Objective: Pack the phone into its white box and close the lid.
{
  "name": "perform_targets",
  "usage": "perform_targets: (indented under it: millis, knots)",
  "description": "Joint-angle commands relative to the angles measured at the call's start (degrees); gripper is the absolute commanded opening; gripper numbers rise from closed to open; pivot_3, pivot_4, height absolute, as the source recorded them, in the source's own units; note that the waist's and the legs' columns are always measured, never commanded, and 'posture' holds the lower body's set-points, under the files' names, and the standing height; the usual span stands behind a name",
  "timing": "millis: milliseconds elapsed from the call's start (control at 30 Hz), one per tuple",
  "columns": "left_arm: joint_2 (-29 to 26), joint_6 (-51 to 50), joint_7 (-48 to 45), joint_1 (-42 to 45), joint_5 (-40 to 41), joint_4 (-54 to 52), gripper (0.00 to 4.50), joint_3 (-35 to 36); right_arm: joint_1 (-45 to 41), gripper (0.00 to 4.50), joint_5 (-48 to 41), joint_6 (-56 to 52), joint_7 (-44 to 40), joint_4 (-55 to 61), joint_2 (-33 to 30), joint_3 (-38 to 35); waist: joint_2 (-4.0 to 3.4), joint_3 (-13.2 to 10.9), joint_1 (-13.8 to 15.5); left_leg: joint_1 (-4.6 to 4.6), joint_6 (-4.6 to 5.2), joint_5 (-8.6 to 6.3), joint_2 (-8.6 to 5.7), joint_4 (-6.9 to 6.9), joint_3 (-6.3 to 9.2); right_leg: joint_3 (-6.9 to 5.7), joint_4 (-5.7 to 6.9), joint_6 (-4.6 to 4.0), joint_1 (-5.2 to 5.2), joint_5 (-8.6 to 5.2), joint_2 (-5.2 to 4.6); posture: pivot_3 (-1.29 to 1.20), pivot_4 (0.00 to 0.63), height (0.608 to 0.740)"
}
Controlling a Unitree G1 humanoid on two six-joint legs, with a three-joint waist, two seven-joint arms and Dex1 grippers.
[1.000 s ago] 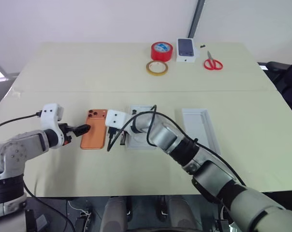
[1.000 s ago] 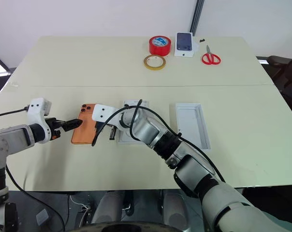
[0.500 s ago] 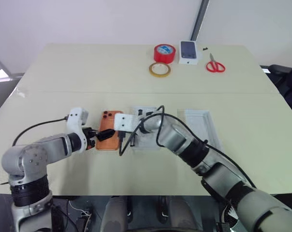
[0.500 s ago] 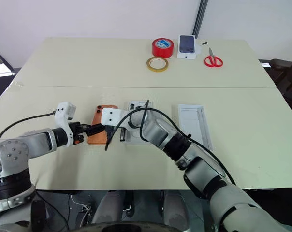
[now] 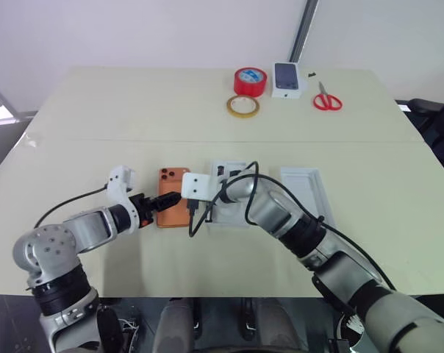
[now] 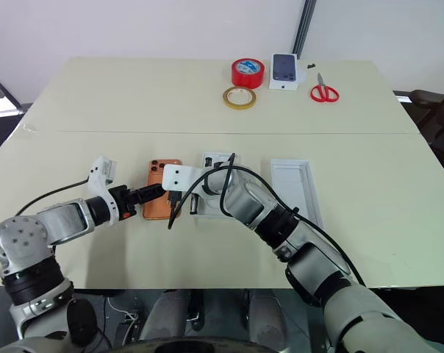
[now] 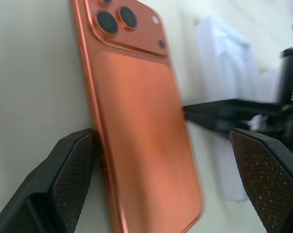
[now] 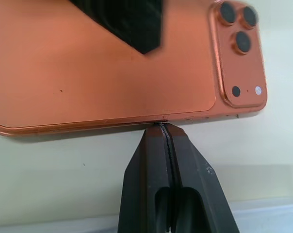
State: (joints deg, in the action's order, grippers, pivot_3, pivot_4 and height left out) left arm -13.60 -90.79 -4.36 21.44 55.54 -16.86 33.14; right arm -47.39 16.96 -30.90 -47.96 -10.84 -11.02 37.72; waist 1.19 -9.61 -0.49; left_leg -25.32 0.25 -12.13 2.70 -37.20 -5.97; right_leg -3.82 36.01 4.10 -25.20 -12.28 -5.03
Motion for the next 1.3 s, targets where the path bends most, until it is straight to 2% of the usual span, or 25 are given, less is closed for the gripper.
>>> perform_targets:
  millis: [33,233,367,467,567,933,1033,1133,1300]
  knots:
    - [1.43,-1.71,2.35,0.6,4.58,1.42,4.46,-1.39,0.44,0.0,-0.11,0.84,-0.55,2.72,1.28,0.4,0.0,0.0,-0.12,0.0,0.0,0.0,0.0,0.0,0.0,0.0,0.0,0.0,0.0,0.0,0.0,0.0,0.15,0.74]
    - [1.18,-1.71,6.67,0.9,7.42,2.05,4.46,-0.98,0.47,0.0,0.08,0.75,-0.57,2.81,1.33,0.11,0.0,0.0,-0.26,0.0,0.0,0.0,0.02,0.0,0.0,0.0,0.01,0.0,-0.02,0.0,0.02,0.0,0.15,0.74]
    - [0.79,-1.71,8.93,1.58,8.8,3.31,4.46,2.09,0.42,0.0,0.09,0.52,-0.39,3.33,1.11,-0.39,0.0,0.0,-0.33,0.0,0.0,0.0,0.02,0.01,0.0,0.0,0.01,0.0,-0.04,0.0,0.03,0.0,0.15,0.74]
    - [0.52,-1.71,10.29,1.63,9.72,3.86,3.61,3.29,0.16,0.0,-0.01,0.18,-0.47,4.05,0.84,-0.96,0.02,-0.02,-0.43,-0.01,0.0,0.0,0.03,0.02,0.0,0.0,0.01,0.0,-0.06,0.0,0.03,0.0,0.15,0.74]
    - [0.52,-1.71,11.67,1.47,10.99,4.02,2.14,4.42,-0.2,0.0,-0.32,-0.43,-0.74,5.23,0.45,-1.73,0.06,-0.04,-0.44,-0.04,0.0,0.0,0.04,0.03,0.0,0.0,0.01,0.0,-0.11,0.0,0.04,0.0,0.15,0.74]
    - [2.66,-1.71,17.21,0.82,15.55,5.3,2.14,9.14,-0.2,0.0,-2.05,-3.38,-2.32,10.54,-2.24,-5.26,0.07,-0.05,-0.32,-0.06,-0.02,-0.01,0.04,0.04,-0.01,-0.01,-0.01,-0.01,-0.14,0.0,0.0,0.0,0.15,0.74]
    - [2.57,-1.64,18.15,0.44,16.06,5.0,1.31,9.22,1.34,0.0,-5.84,-4.96,-3.01,13.51,-2.82,-9.23,0.07,-0.05,-0.27,-0.07,-0.04,-0.02,0.05,0.05,-0.01,-0.02,-0.01,-0.03,-0.15,-0.01,0.0,0.0,0.15,0.74]
    - [2.75,-0.73,19.22,0.41,18.14,4.7,0.04,8.92,4.46,0.0,-9.86,-3.23,-3.46,16.64,-4.9,-14.26,0.09,-0.04,-0.15,-0.06,-0.09,-0.06,0.04,0.06,0.02,-0.06,-0.09,-0.03,-0.08,-0.01,-0.02,0.0,0.15,0.74]
    - [3.02,4.68,24.72,0.31,29.15,5.83,0.04,7.19,7.08,0.0,-14.69,-5.13,-5.91,20.26,-10.5,-19.31,0.1,-0.05,-0.18,-0.08,-0.16,-0.11,0.05,0.07,0.01,-0.06,-0.22,-0.06,-0.09,-0.01,-0.03,0.0,0.15,0.74]
